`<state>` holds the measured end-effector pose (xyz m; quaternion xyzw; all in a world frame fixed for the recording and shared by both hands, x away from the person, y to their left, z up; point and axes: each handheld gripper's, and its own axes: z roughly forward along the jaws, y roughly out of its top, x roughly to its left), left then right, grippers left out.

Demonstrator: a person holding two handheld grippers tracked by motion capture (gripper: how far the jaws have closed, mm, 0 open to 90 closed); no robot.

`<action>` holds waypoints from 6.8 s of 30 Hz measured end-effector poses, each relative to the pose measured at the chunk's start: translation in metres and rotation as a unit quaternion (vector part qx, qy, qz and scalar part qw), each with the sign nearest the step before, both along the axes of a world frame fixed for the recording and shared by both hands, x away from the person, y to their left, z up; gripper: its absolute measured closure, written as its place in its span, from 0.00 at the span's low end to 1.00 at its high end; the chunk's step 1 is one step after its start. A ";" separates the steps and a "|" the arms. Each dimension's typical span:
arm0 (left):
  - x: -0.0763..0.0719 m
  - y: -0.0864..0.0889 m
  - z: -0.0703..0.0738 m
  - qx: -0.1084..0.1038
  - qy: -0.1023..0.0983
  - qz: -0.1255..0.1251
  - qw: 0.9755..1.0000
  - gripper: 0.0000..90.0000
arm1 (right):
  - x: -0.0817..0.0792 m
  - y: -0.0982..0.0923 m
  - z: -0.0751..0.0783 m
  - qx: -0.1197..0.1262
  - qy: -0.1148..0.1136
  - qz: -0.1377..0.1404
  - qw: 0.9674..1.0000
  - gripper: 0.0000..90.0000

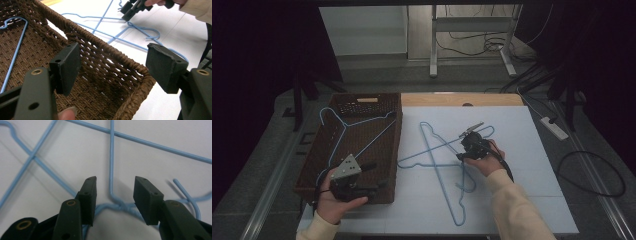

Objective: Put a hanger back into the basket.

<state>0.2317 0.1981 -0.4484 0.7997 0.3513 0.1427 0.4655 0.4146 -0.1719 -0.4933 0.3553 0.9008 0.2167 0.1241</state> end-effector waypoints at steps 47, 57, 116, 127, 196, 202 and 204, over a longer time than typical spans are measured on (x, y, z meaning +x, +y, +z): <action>0.002 -0.001 -0.002 0.004 0.003 -0.004 1.000 0.32 | -0.005 0.029 0.007 0.020 0.061 -0.022 0.998 0.98; 0.002 -0.001 -0.003 0.005 0.005 -0.005 1.000 0.32 | -0.009 0.034 0.012 0.039 0.062 -0.021 0.997 0.98; 0.097 -0.143 0.026 0.141 0.061 -0.155 0.976 0.31 | -0.066 -0.030 0.042 0.037 0.042 0.175 0.983 0.98; 0.115 -0.167 0.019 0.153 0.081 -0.179 0.969 0.32 | -0.070 -0.030 0.045 0.038 0.040 0.187 0.981 0.98; 0.088 -0.133 0.042 0.061 0.023 -0.220 0.973 0.97 | -0.130 -0.120 0.055 0.230 -0.171 0.021 0.958 0.46; 0.081 -0.123 0.050 0.049 0.010 -0.183 0.982 0.97 | -0.133 -0.124 0.046 0.230 -0.168 0.008 0.959 0.43; 0.079 -0.120 0.052 0.050 0.007 -0.177 0.983 0.97 | -0.133 -0.124 0.044 0.230 -0.168 0.007 0.958 0.43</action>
